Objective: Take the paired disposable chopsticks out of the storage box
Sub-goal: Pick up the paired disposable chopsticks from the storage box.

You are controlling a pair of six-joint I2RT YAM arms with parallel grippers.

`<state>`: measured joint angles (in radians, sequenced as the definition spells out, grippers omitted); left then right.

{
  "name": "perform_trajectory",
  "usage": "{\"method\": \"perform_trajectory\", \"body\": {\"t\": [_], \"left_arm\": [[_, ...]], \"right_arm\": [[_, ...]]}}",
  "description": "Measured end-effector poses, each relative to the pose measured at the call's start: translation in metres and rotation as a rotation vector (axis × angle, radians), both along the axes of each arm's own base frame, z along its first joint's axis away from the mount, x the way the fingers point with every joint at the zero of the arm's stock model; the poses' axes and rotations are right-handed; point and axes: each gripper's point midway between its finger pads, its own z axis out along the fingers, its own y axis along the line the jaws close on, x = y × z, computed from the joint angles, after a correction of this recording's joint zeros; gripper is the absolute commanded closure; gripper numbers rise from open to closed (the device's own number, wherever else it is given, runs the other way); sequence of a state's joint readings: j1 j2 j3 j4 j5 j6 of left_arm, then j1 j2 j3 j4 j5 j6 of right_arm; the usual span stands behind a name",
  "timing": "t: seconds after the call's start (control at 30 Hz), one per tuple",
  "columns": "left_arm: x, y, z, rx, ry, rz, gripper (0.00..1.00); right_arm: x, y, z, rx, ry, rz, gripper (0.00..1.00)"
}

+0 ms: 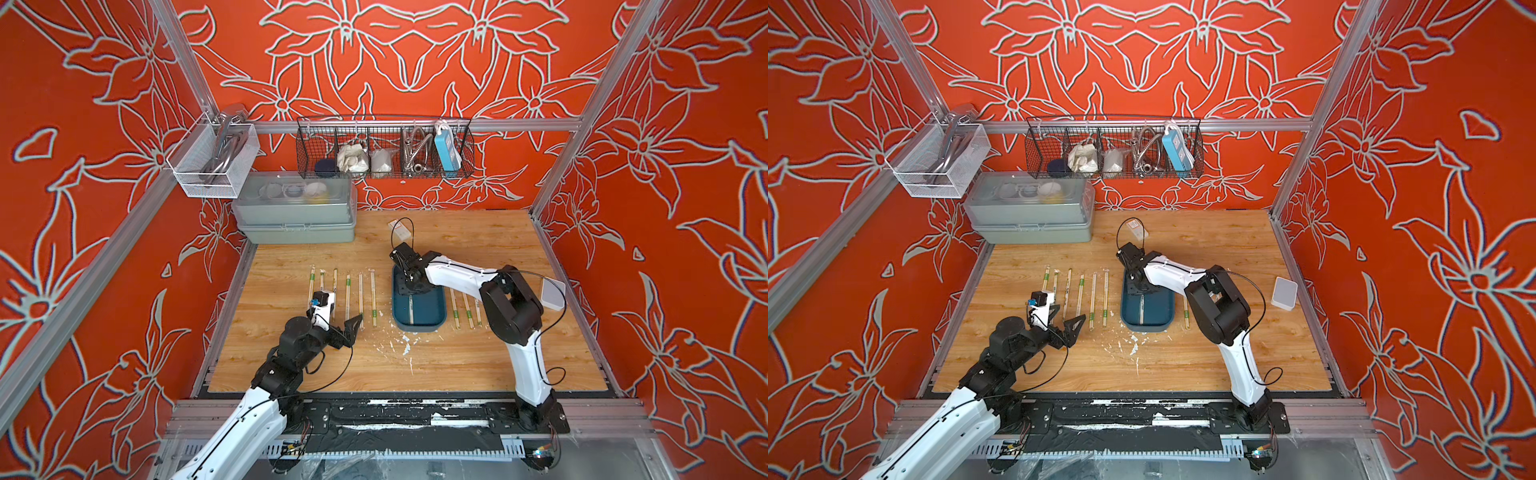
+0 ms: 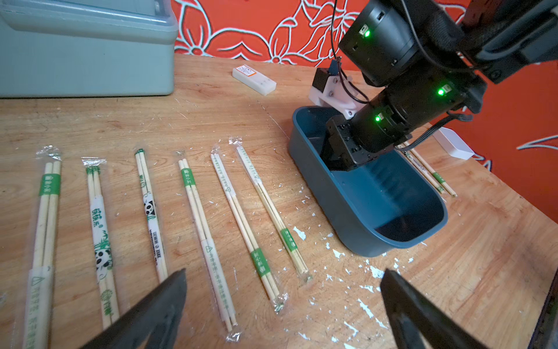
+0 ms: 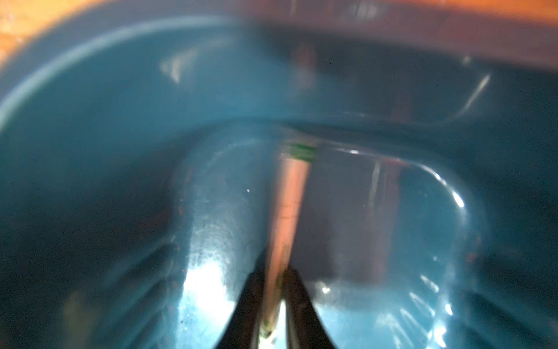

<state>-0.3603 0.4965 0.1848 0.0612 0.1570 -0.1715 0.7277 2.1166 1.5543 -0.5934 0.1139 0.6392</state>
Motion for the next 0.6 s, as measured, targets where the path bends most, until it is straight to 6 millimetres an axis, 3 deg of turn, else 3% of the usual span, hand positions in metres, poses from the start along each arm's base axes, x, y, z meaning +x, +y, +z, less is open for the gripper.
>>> {"method": "perform_trajectory", "body": {"t": [0.1,0.4,0.6], "left_arm": [[0.000,0.000,0.000,0.001,0.000,0.003,0.00],[0.001,0.001,-0.001,0.003,0.003,0.005,0.00],[0.001,0.001,-0.002,0.005,0.007,0.005,0.00]], "right_arm": [[0.000,0.001,-0.001,0.008,-0.002,-0.008,1.00],[0.000,0.003,0.003,0.031,-0.010,-0.009,1.00],[0.000,0.007,0.028,0.078,-0.040,-0.002,1.00]]}}
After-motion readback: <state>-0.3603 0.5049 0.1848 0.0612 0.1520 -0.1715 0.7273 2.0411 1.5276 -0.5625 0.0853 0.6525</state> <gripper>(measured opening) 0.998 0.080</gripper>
